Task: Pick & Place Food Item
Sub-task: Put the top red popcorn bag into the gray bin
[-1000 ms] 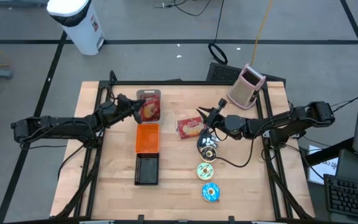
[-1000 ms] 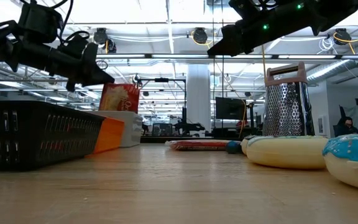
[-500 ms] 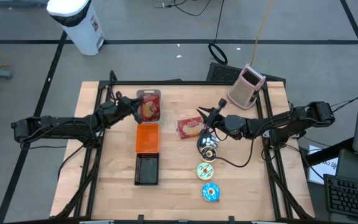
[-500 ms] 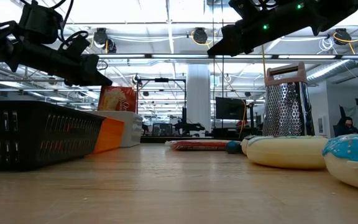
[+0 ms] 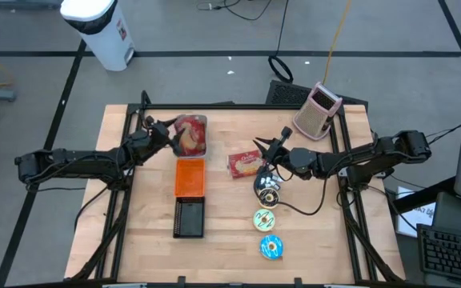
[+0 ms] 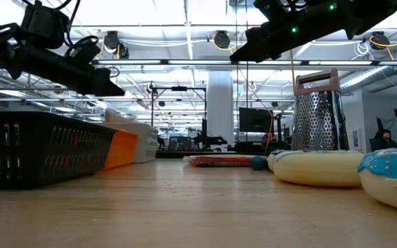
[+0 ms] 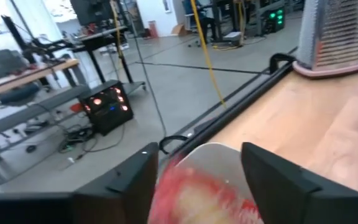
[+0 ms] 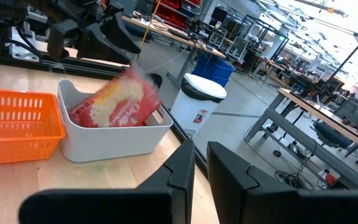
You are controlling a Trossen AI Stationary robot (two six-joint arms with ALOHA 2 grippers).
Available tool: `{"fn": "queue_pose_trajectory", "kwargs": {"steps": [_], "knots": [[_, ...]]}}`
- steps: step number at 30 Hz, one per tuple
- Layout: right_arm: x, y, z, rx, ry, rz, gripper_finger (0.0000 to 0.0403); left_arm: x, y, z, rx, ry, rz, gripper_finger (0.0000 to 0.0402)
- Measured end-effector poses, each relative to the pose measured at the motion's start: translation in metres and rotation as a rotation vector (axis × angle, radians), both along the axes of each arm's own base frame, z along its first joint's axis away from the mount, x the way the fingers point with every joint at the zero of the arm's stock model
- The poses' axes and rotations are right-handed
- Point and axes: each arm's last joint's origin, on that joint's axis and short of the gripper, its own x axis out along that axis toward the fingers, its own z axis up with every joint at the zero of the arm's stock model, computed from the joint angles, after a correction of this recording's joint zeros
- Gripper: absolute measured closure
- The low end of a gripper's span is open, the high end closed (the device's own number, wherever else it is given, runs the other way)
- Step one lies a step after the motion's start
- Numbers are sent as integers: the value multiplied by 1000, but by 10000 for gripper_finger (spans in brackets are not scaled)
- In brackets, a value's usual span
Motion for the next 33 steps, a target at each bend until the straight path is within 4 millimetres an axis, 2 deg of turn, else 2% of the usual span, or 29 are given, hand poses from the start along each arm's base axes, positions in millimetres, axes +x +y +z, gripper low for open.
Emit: {"fn": "queue_pose_trajectory", "kwargs": {"steps": [7,12,15,21,24,28,33], "knots": [[0,0,0,1,-1,0,362,4,2,12,32,-35,0,106],[0,0,0,1,-1,0,364,8,3,22,20,-79,-14,94],[0,0,0,1,-1,0,362,8,3,18,-15,-55,2,96],[0,0,0,1,-1,0,360,4,1,-7,-198,112,14,114],[0,0,0,1,-1,0,359,7,1,-12,-310,187,-10,126],[0,0,0,1,-2,0,360,20,7,0,-375,288,15,153],[0,0,0,3,-2,0,358,43,18,22,-397,380,38,222]]}}
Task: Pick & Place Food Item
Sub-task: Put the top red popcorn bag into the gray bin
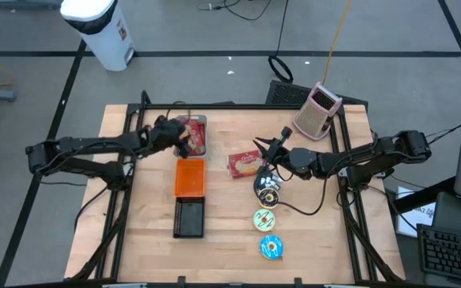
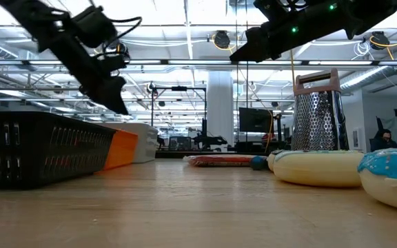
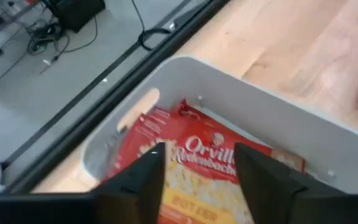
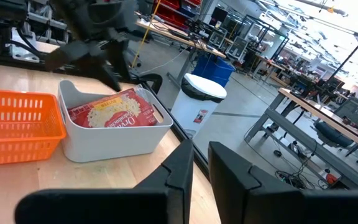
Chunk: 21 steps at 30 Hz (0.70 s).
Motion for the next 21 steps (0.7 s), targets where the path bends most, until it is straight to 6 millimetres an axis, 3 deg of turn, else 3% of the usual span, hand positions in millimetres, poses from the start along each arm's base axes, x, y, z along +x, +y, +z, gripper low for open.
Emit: {"fn": "queue_pose_trajectory", "kwargs": {"steps": [5,10,21], "knots": [[0,0,0,1,-1,-1,358,16,13,0,-81,152,-7,307],[0,0,0,1,0,0,358,25,23,-21,-152,275,16,387],[0,0,0,-1,1,0,358,46,32,-48,-178,264,-93,376]]}}
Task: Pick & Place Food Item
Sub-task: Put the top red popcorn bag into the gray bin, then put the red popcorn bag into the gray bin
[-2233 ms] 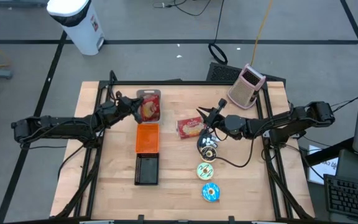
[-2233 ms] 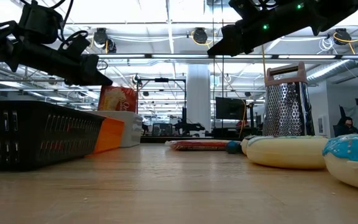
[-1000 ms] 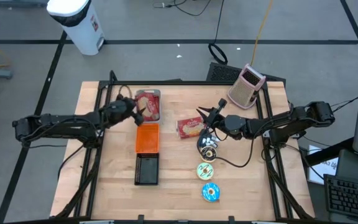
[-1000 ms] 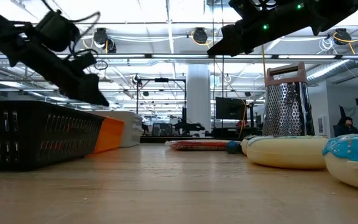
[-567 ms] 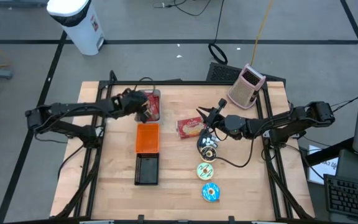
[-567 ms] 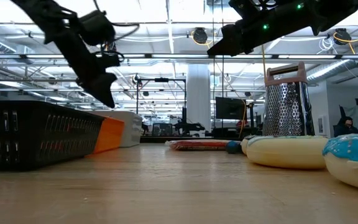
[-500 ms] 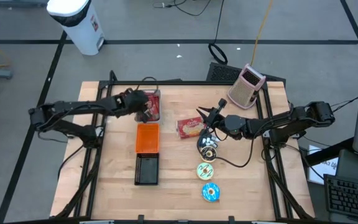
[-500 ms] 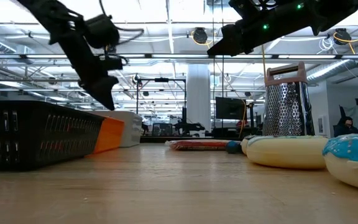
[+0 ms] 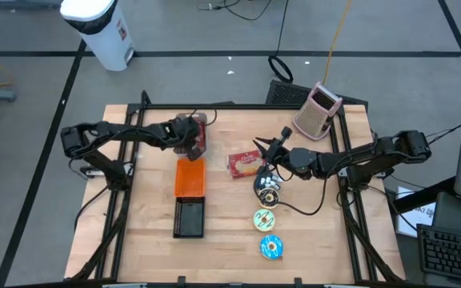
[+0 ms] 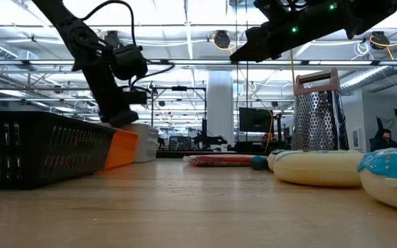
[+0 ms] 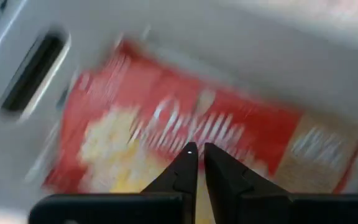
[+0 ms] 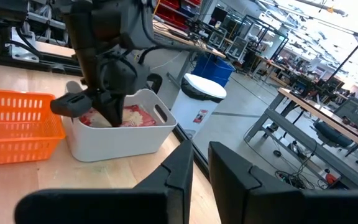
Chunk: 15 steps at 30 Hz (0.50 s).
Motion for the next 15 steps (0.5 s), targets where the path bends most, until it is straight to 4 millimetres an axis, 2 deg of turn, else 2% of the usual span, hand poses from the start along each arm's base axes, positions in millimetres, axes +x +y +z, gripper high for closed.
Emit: {"fn": "queue_pose_trajectory", "kwargs": {"steps": [7,11,15], "knots": [[0,0,0,1,-1,0,358,10,-1,17,77,-142,-76,376],[0,0,0,-6,7,0,358,8,-9,36,106,-216,-98,376],[0,0,-2,-26,37,3,358,2,-20,65,100,-377,-145,376]]}}
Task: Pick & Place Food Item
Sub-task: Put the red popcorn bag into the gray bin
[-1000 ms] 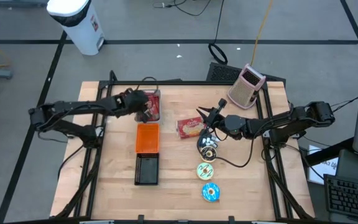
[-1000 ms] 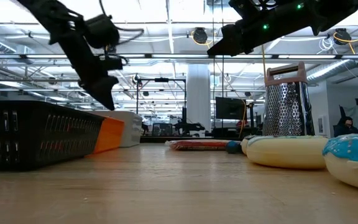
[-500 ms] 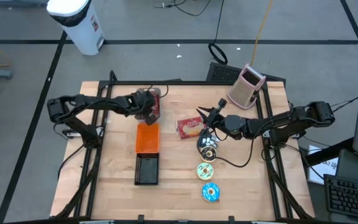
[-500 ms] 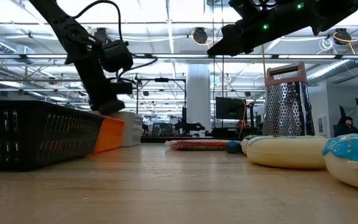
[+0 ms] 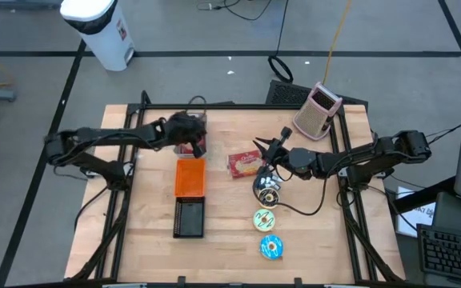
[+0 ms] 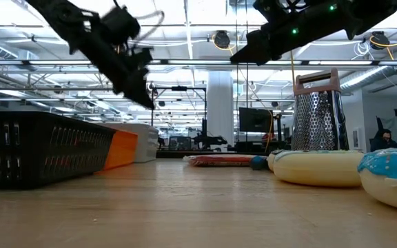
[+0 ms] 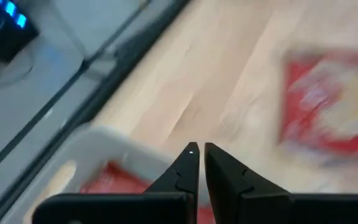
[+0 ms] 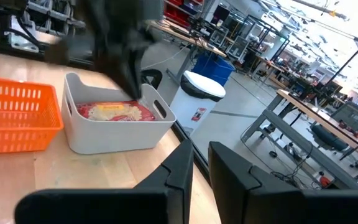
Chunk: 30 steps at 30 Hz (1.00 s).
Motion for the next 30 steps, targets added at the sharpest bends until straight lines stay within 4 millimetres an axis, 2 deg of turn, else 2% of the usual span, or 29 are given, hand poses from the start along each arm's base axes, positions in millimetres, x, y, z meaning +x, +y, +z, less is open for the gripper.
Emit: {"fn": "queue_pose_trajectory", "kwargs": {"steps": [4,8,12,16,18,22,28,30], "knots": [[0,0,-1,3,13,-1,358,-14,-12,22,58,-202,-75,376],[-2,0,-8,94,17,-20,358,-37,-22,18,113,-369,-132,376],[-9,-13,-28,302,68,-122,358,-58,-34,5,87,-502,-247,376],[-21,-39,-47,613,91,-251,355,-72,-44,4,96,-592,-314,376],[-27,-50,-53,757,129,-252,345,-75,-47,8,112,-617,-312,375],[-29,-66,-55,957,142,-142,292,-78,-50,12,134,-643,-264,375],[-33,-77,-60,1044,170,-137,174,-76,-52,10,138,-620,-270,373],[-33,-79,-66,1072,185,-167,140,-74,-53,8,129,-607,-278,362]]}}
